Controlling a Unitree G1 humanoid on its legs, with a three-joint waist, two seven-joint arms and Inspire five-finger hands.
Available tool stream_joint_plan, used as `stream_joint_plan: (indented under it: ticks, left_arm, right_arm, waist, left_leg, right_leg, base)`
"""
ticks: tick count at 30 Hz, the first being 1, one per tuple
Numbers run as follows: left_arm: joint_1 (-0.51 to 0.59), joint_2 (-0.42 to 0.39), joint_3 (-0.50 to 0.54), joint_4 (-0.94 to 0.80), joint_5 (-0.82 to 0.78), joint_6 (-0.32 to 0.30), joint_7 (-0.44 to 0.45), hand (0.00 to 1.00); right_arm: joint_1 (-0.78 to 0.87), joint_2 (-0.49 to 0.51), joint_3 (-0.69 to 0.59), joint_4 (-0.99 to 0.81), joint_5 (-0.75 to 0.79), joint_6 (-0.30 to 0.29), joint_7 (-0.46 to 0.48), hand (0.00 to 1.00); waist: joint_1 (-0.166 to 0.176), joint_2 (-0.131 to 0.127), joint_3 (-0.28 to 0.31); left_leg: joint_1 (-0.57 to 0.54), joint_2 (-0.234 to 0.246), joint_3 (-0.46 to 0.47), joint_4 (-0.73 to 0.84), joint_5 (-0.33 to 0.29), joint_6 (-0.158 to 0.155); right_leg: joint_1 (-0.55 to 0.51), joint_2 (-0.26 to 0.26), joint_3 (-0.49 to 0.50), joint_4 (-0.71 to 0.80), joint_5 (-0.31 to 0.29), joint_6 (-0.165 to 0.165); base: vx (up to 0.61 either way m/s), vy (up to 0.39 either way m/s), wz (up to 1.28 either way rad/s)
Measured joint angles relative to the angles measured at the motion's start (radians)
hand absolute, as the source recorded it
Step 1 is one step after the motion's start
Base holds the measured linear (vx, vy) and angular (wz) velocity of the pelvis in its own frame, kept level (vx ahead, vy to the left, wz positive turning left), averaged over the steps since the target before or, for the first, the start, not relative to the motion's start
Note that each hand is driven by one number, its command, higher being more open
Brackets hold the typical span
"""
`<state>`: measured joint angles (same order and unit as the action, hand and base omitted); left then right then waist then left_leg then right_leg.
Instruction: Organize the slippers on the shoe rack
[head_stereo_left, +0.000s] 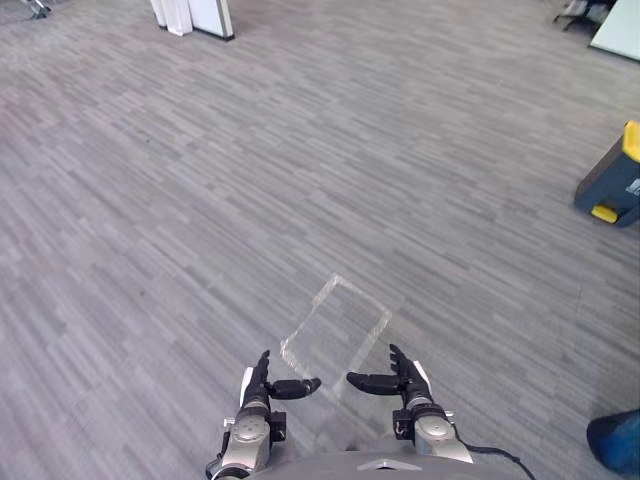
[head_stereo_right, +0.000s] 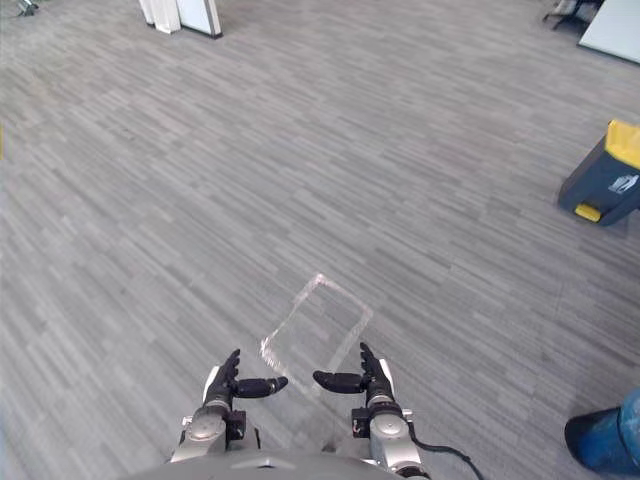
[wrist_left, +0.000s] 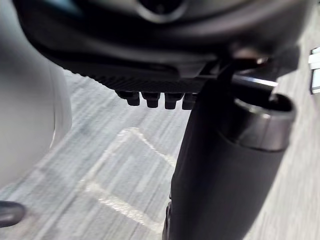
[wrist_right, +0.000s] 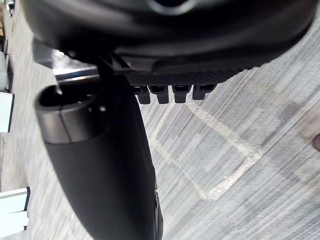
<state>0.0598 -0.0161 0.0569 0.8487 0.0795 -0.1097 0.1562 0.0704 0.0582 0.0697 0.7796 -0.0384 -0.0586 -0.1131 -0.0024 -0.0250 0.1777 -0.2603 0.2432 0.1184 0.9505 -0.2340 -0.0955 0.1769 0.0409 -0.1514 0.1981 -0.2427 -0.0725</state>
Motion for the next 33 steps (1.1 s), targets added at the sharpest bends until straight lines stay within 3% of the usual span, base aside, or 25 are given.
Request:
stream_joint_plan:
  ticks: [1, 2, 3, 4, 5, 6, 9, 10, 11, 13, 14, 15, 16, 17, 18, 19, 21, 22, 25, 26, 28, 29, 30, 31, 33]
  left_arm:
    - [-0.007, 0.000, 0.001, 0.001, 0.000, 0.000, 0.001, 1.00]
    - [-0.008, 0.000, 0.001, 0.001, 0.000, 0.001, 0.002, 1.00]
    - [-0.009, -0.001, -0.002, 0.002, -0.001, -0.003, 0.009, 1.00]
    - [-0.004, 0.000, -0.017, 0.016, -0.005, -0.009, 0.015, 1.00]
    - [-0.014, 0.010, -0.027, 0.032, -0.009, -0.011, 0.015, 1.00]
    - [-0.031, 0.047, -0.051, 0.061, -0.008, -0.012, 0.016, 1.00]
    - [-0.030, 0.070, -0.073, 0.088, -0.006, -0.007, 0.013, 1.00]
    - [-0.027, 0.079, -0.077, 0.097, -0.003, 0.000, 0.013, 1.00]
    - [-0.018, 0.087, -0.081, 0.099, -0.003, 0.002, 0.014, 1.00]
    - [-0.003, 0.097, -0.080, 0.100, -0.004, 0.002, 0.022, 1.00]
    - [0.007, 0.105, -0.079, 0.101, -0.006, 0.002, 0.025, 1.00]
    - [0.014, 0.108, -0.079, 0.101, -0.006, 0.002, 0.025, 1.00]
    - [0.018, 0.111, -0.079, 0.107, -0.007, 0.002, 0.025, 1.00]
    - [0.021, 0.109, -0.069, 0.110, -0.024, 0.003, 0.023, 1.00]
    - [0.013, 0.113, -0.065, 0.119, -0.028, 0.003, 0.019, 1.00]
    - [0.006, 0.105, -0.062, 0.142, -0.029, 0.007, 0.018, 1.00]
    - [0.001, 0.080, -0.066, 0.143, -0.028, 0.006, 0.017, 1.00]
    - [-0.001, 0.070, -0.071, 0.145, -0.027, 0.006, 0.011, 1.00]
    - [-0.009, 0.068, -0.071, 0.145, -0.027, 0.005, 0.004, 1.00]
    - [-0.007, 0.067, -0.066, 0.137, -0.027, 0.005, 0.002, 1.00]
    - [0.006, 0.068, -0.027, 0.114, -0.028, 0.002, -0.001, 1.00]
    - [0.009, 0.066, -0.015, 0.110, -0.028, 0.002, -0.001, 1.00]
    - [0.019, 0.066, 0.009, 0.096, -0.034, 0.002, -0.002, 1.00]
    - [0.024, 0.066, 0.009, 0.092, -0.046, 0.002, 0.001, 1.00]
    - [0.022, 0.065, 0.006, 0.088, -0.050, 0.002, 0.005, 1.00]
  right_arm:
    - [-0.021, -0.001, -0.004, 0.005, 0.000, 0.005, -0.003, 1.00]
    - [-0.026, 0.000, -0.008, 0.005, 0.000, 0.005, -0.003, 1.00]
    - [-0.041, -0.003, -0.010, 0.011, -0.001, 0.003, -0.007, 1.00]
    - [-0.047, -0.024, -0.008, 0.025, -0.001, 0.000, -0.006, 1.00]
    - [-0.051, -0.017, -0.010, 0.043, -0.001, -0.002, -0.006, 1.00]
    - [-0.049, -0.008, -0.011, 0.062, -0.002, 0.004, -0.005, 1.00]
    - [-0.033, -0.006, -0.014, 0.074, -0.002, 0.005, -0.006, 1.00]
    - [-0.041, -0.007, -0.012, 0.099, -0.003, 0.007, -0.006, 1.00]
    - [-0.046, -0.009, -0.008, 0.118, -0.004, 0.006, -0.004, 1.00]
    - [-0.056, -0.010, 0.018, 0.142, -0.006, 0.006, 0.002, 1.00]
    - [-0.059, -0.011, 0.043, 0.145, -0.013, 0.004, 0.005, 1.00]
    - [-0.061, -0.010, 0.048, 0.145, -0.019, 0.003, 0.005, 1.00]
    - [-0.068, -0.010, 0.055, 0.150, -0.022, 0.003, 0.005, 1.00]
    - [-0.075, -0.011, 0.057, 0.152, -0.022, 0.003, 0.005, 1.00]
    - [-0.086, -0.017, 0.060, 0.159, -0.022, 0.003, 0.005, 1.00]
    - [-0.103, -0.032, 0.060, 0.177, -0.024, 0.004, 0.004, 1.00]
    - [-0.104, -0.068, 0.047, 0.180, -0.039, 0.004, -0.001, 1.00]
    - [-0.103, -0.078, 0.031, 0.190, -0.039, 0.004, -0.002, 1.00]
    - [-0.085, -0.093, 0.008, 0.199, -0.037, 0.007, -0.007, 1.00]
    - [-0.076, -0.099, 0.007, 0.194, -0.037, 0.007, -0.007, 1.00]
    - [-0.060, -0.098, 0.009, 0.184, -0.034, 0.006, -0.011, 1.00]
    - [-0.056, -0.094, 0.008, 0.178, -0.029, 0.006, -0.013, 1.00]
    - [-0.059, -0.082, 0.007, 0.178, -0.015, 0.005, -0.016, 1.00]
    - [-0.059, -0.080, 0.006, 0.178, -0.010, 0.005, -0.017, 1.00]
    - [-0.056, -0.069, -0.019, 0.184, 0.001, 0.009, -0.019, 1.00]
  waist:
    - [0.004, -0.005, 0.008]
    - [0.006, -0.006, 0.007]
    - [0.013, -0.005, 0.006]
    - [0.022, 0.022, -0.007]
    - [0.022, 0.009, -0.006]
    - [0.000, -0.030, -0.015]
    - [-0.001, -0.051, -0.019]
    - [-0.003, -0.054, -0.011]
    - [-0.004, -0.035, 0.000]
    - [-0.004, -0.013, 0.007]
    - [-0.004, 0.001, 0.001]
    - [-0.004, 0.002, 0.001]
    - [-0.003, -0.001, -0.001]
    - [-0.003, -0.014, -0.006]
    - [0.002, -0.028, -0.008]
    - [-0.006, 0.010, -0.001]
    - [-0.013, 0.039, -0.008]
    - [-0.013, 0.041, -0.008]
    - [-0.022, 0.027, -0.010]
    - [-0.026, 0.031, -0.008]
    - [-0.011, 0.038, -0.006]
    - [0.000, 0.042, -0.008]
    - [0.005, 0.038, -0.007]
    - [0.007, 0.037, -0.006]
    - [0.015, 0.033, 0.000]
  left_leg:
    - [-0.015, -0.049, -0.050, -0.201, -0.017, 0.010]
    - [-0.021, -0.072, -0.085, -0.273, -0.016, 0.010]
    - [-0.017, -0.122, -0.186, -0.467, 0.022, -0.005]
    - [0.013, -0.142, -0.278, -0.628, 0.203, -0.036]
    - [0.021, -0.150, -0.264, -0.604, 0.194, -0.036]
    - [0.051, -0.178, -0.252, -0.598, 0.163, -0.009]
    - [0.109, -0.196, -0.186, -0.579, 0.101, 0.023]
    - [0.183, -0.197, -0.140, -0.609, 0.086, 0.046]
    - [0.254, -0.184, -0.103, -0.646, 0.078, 0.060]
    - [0.346, -0.148, -0.046, -0.705, 0.076, 0.064]
    - [0.380, -0.119, -0.005, -0.743, 0.075, 0.064]
    - [0.388, -0.112, 0.012, -0.751, 0.074, 0.062]
    - [0.399, -0.104, 0.046, -0.764, 0.068, 0.052]
    - [0.408, -0.109, 0.082, -0.773, 0.052, 0.027]
    - [0.424, -0.121, 0.110, -0.783, 0.038, 0.009]
    - [0.435, -0.095, 0.133, -0.796, 0.039, 0.011]
    - [0.448, -0.082, 0.148, -0.825, 0.045, 0.019]
    - [0.447, -0.077, 0.147, -0.811, 0.046, 0.019]
    - [0.384, -0.040, 0.132, -0.597, 0.043, 0.012]
    - [0.323, 0.000, 0.112, -0.413, 0.049, -0.004]
    - [0.218, 0.057, 0.057, -0.115, 0.102, -0.037]
    - [0.188, 0.055, 0.045, -0.049, 0.065, -0.030]
    - [0.133, 0.012, 0.034, -0.037, -0.015, -0.021]
    - [0.120, -0.008, 0.031, -0.069, -0.034, -0.014]
    - [0.099, -0.096, -0.034, -0.271, -0.077, -0.003]
  right_leg:
    - [0.022, -0.023, 0.045, -0.007, -0.004, 0.007]
    - [0.023, -0.032, 0.063, -0.003, -0.006, 0.011]
    - [0.022, -0.053, 0.112, 0.014, -0.014, 0.030]
    - [0.024, -0.052, 0.173, 0.043, -0.040, 0.076]
    - [0.036, -0.071, 0.195, 0.056, -0.053, 0.089]
    - [0.025, -0.109, 0.220, 0.107, -0.040, 0.112]
    - [-0.025, -0.145, 0.238, 0.280, -0.011, 0.149]
    - [-0.079, -0.171, 0.224, 0.438, 0.049, 0.159]
    - [-0.122, -0.198, 0.165, 0.558, 0.041, 0.146]
    - [-0.196, -0.214, 0.023, 0.635, -0.033, 0.094]
    - [-0.256, -0.200, -0.072, 0.595, -0.059, 0.082]
    - [-0.277, -0.193, -0.096, 0.562, -0.060, 0.080]
    - [-0.309, -0.192, -0.149, 0.468, -0.050, 0.091]
    - [-0.334, -0.207, -0.238, 0.324, 0.028, 0.102]
    - [-0.337, -0.215, -0.304, 0.267, 0.057, 0.041]
    - [-0.326, -0.173, -0.308, 0.234, 0.089, 0.041]
    - [-0.334, -0.127, -0.275, 0.190, 0.094, 0.032]
    - [-0.332, -0.116, -0.262, 0.180, 0.091, 0.028]
    - [-0.258, -0.088, -0.252, 0.085, 0.078, 0.025]
    - [-0.205, -0.061, -0.246, 0.036, 0.085, 0.026]
    - [-0.137, -0.012, -0.192, -0.006, 0.079, -0.010]
    - [-0.125, -0.005, -0.156, -0.006, 0.074, -0.018]
    - [-0.117, -0.007, -0.082, -0.008, 0.074, -0.020]
    - [-0.115, -0.012, -0.057, -0.009, 0.076, -0.016]
    - [-0.097, -0.032, 0.039, -0.007, 0.087, 0.002]
  base:
    - [0.49, 0.103, -0.80]
    - [0.47, 0.203, -1.05]
    - [0.58, 0.333, -1.39]
    - [0.58, 0.342, -1.43]
    - [0.59, 0.325, -1.00]
    - [0.38, 0.196, -0.31]
    - [0.40, 0.229, -0.49]
    - [0.43, 0.269, -0.86]
    - [0.24, 0.158, -0.96]
    - [0.29, 0.133, -0.98]
    - [0.26, 0.054, -0.90]
    - [0.22, -0.022, -0.80]
    - [0.18, -0.043, -0.73]
    - [0.23, -0.080, -0.93]
    - [0.25, -0.097, -1.02]
    - [0.29, -0.116, -0.91]
    - [0.24, -0.096, -0.72]
    - [0.23, -0.126, -0.61]
    - [0.17, -0.109, -0.26]
    - [0.17, -0.080, -0.21]
    - [0.24, -0.027, -0.64]
    - [0.32, 0.099, -1.38]
    - [0.25, 0.118, -1.35]
    - [0.25, 0.127, -1.56]
    - [0.20, 0.145, -1.29]
